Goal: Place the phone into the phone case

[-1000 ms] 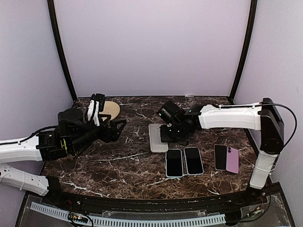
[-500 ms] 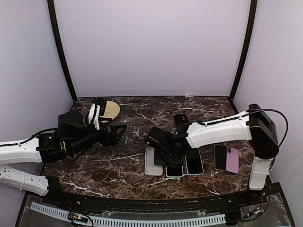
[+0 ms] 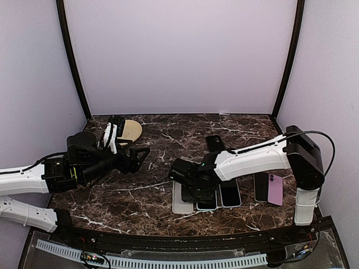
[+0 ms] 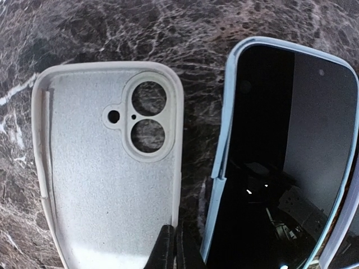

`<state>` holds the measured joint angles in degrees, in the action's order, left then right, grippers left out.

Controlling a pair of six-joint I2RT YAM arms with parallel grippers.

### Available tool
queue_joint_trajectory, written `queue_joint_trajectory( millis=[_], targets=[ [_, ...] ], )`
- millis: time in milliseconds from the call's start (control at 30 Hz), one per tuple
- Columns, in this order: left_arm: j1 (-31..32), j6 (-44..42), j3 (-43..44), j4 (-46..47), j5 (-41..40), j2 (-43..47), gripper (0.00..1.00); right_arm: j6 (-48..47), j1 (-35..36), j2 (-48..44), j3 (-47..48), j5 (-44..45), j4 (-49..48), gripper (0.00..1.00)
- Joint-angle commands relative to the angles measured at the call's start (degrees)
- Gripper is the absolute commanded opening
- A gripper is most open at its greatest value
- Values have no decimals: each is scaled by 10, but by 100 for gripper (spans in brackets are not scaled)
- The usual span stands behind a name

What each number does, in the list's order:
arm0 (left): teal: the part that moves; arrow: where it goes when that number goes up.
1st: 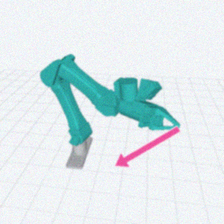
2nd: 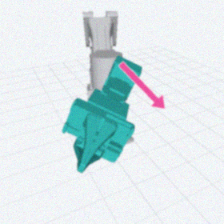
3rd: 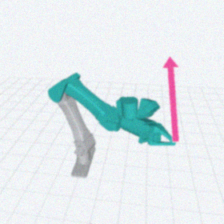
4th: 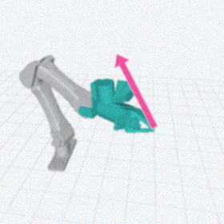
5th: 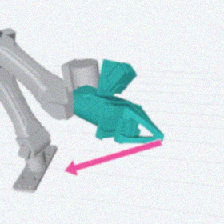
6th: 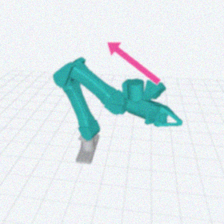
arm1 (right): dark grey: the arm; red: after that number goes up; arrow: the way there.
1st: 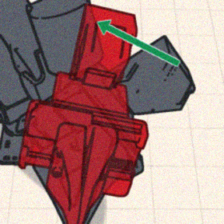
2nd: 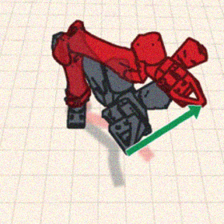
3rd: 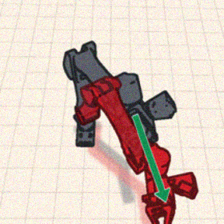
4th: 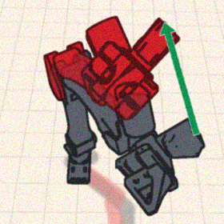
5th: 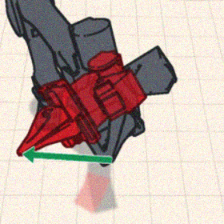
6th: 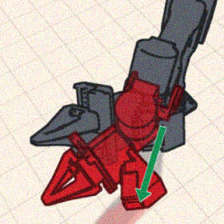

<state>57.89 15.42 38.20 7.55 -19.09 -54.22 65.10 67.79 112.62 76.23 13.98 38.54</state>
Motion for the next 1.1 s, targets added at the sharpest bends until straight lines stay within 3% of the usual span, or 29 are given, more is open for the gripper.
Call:
queue_joint_trajectory(
  millis=[0,233,300,367,600,867,1067],
  targets=[
    [-3,-6,-3,-1,1,6,83,-30,6,-9,32,30,35,20],
    [-3,-9,3,-6,-4,-1,83,-154,-21,-100,66,75,76,69],
    [-3,-8,3,-7,-4,-2,83,-175,-58,-131,44,61,96,89],
    [-3,-7,3,-8,-5,-1,83,-185,-120,-159,-4,25,112,98],
    [-3,-9,0,-21,-13,7,83,-230,-327,-265,-170,-25,125,98],
    [-3,-13,-1,-22,-16,5,83,-310,-549,-331,-281,-74,80,99],
    [-4,-20,-3,-23,-20,4,83,-343,-629,-329,-314,-121,54,98]
  ],
)
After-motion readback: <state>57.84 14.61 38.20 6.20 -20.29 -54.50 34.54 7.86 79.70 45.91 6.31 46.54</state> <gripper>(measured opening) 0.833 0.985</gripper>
